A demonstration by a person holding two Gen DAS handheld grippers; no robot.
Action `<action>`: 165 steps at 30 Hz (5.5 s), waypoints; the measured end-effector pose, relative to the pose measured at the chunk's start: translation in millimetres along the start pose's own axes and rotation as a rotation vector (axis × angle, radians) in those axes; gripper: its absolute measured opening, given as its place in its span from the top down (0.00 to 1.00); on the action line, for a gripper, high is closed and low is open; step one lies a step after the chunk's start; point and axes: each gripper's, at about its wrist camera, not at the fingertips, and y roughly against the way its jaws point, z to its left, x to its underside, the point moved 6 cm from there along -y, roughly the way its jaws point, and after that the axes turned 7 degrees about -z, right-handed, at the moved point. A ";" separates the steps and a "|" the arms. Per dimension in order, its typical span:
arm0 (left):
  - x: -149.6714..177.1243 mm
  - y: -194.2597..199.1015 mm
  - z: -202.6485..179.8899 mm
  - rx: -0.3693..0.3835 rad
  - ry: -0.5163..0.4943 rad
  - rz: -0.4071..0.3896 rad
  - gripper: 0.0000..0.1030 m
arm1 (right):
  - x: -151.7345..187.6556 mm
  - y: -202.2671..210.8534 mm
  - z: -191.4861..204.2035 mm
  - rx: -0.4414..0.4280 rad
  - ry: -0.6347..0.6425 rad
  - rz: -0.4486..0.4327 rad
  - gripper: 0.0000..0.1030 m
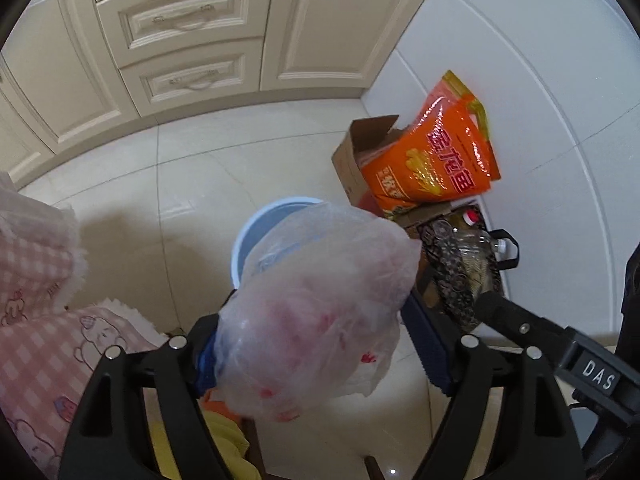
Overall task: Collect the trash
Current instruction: 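Carry both items over the blue bin and open both tools to drop them, then swing both tools back toward the table, then grasp the brown crumb with the right tool while the left tool grasps the yellow wrapper, then carry both items over the blue bin and open both tools to drop them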
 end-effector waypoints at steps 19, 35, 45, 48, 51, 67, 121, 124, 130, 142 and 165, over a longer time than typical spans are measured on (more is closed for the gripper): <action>0.6 7.2 -11.4 -0.072 -0.077 -0.025 0.19 | 6.5 14.3 -9.3 0.002 -0.012 -0.012 0.28; 14.2 96.6 -26.8 -0.082 -0.120 -0.166 0.19 | 28.5 87.8 11.2 -0.032 0.043 -0.113 0.28; 36.4 196.1 -30.3 -0.115 -0.129 -0.330 0.19 | 56.4 158.1 53.9 -0.076 0.140 -0.233 0.27; 43.0 224.8 -27.5 -0.130 -0.137 -0.361 0.19 | 64.9 179.0 70.6 -0.094 0.175 -0.268 0.27; 47.3 256.4 -19.5 -0.145 -0.125 -0.414 0.19 | 73.5 201.3 90.9 -0.116 0.220 -0.309 0.25; 75.5 430.1 73.4 -0.241 0.029 -0.700 0.19 | 129.8 276.3 217.4 -0.282 0.474 -0.435 0.14; 228.2 410.6 323.8 -0.411 0.389 -0.473 0.19 | 356.3 129.7 389.0 -0.391 0.866 0.040 0.75; 216.0 409.5 312.5 -0.408 0.324 -0.483 0.19 | 344.5 133.0 383.4 -0.397 0.812 0.031 0.75; 188.2 399.8 289.9 -0.389 0.152 -0.487 0.19 | 316.4 132.7 367.5 -0.405 0.730 0.013 0.75; 154.0 353.2 287.4 -0.387 0.026 -0.382 0.48 | 284.6 122.1 359.0 -0.465 0.647 0.040 0.75; 142.5 367.0 254.9 -0.339 0.022 -0.478 0.79 | 263.4 131.9 339.4 -0.478 0.582 0.020 0.75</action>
